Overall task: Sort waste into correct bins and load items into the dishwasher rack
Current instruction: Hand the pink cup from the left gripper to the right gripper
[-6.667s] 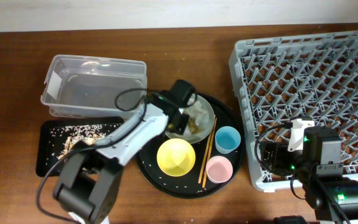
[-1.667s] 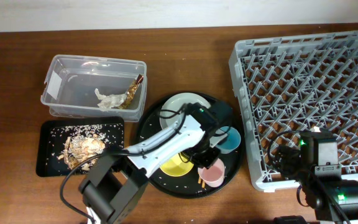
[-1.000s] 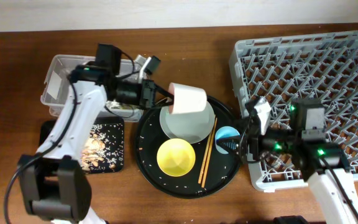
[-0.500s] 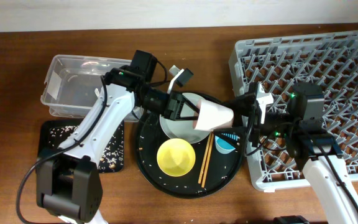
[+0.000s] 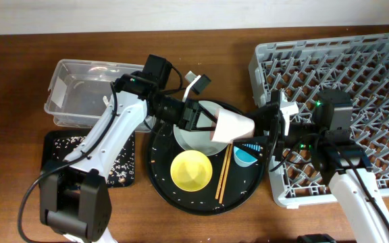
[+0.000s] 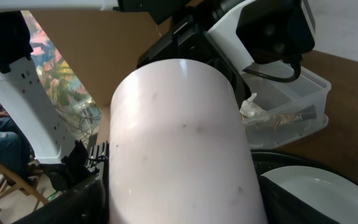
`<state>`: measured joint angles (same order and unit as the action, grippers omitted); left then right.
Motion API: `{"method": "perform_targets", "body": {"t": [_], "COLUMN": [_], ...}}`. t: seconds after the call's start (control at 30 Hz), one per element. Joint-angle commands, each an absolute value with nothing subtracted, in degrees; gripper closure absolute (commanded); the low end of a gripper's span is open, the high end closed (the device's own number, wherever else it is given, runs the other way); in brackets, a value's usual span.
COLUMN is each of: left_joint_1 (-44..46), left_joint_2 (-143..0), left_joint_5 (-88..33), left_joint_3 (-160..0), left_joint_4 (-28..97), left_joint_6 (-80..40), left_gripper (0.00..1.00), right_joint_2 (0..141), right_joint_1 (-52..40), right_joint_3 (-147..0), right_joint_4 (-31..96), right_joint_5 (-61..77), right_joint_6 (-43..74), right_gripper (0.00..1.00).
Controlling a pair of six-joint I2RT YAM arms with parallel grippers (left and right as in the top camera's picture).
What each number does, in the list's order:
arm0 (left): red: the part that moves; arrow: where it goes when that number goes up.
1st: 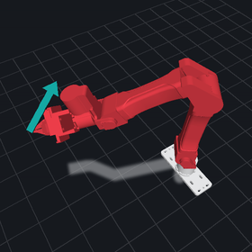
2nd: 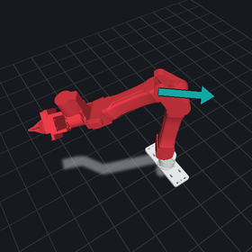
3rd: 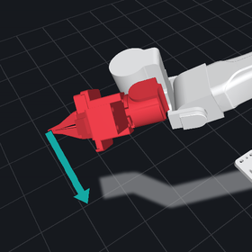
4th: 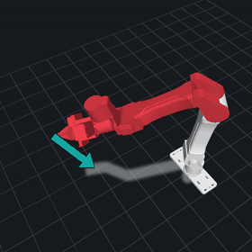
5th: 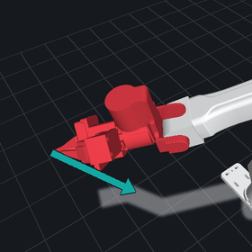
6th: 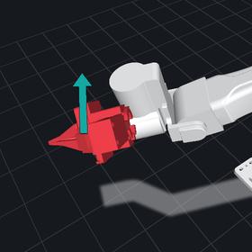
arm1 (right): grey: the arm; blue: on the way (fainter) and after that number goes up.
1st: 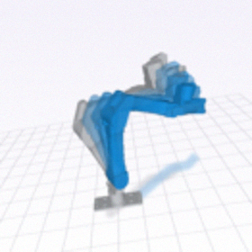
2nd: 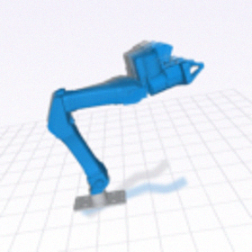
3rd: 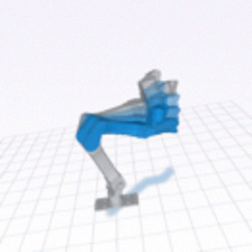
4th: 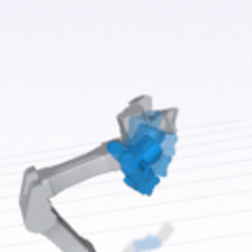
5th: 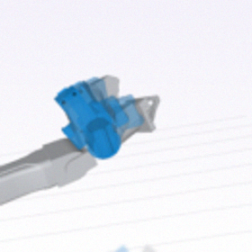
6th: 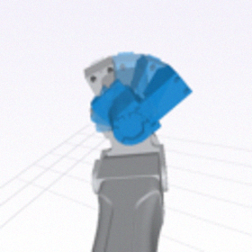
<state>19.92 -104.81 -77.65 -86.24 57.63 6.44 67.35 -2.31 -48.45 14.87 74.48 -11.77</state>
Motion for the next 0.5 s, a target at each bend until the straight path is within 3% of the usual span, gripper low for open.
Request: {"method": "perform_targets", "body": {"t": [0.0,0.47], "left_joint_1": [19.97,19.97], "left_joint_2": [-105.25,-105.25], "left_joint_5": [-79.35,-69.45], "left_joint_3": [-86.19,-86.17], "left_joint_4": [57.43,57.47], "left_joint_6": [7.38,6.96], "left_gripper": [1.00,0.90], "right_joint_2": [67.57,67.57], "right_joint_1": [-2.61,-2.61], "right_joint_3": [-49.15,-49.15], "right_joint_4": [15.62,15.64], "right_joint_5": [76.09,76.09], "right_joint_6": [-11.57,-11.55], "right_gripper": [0.28,0.39]}}
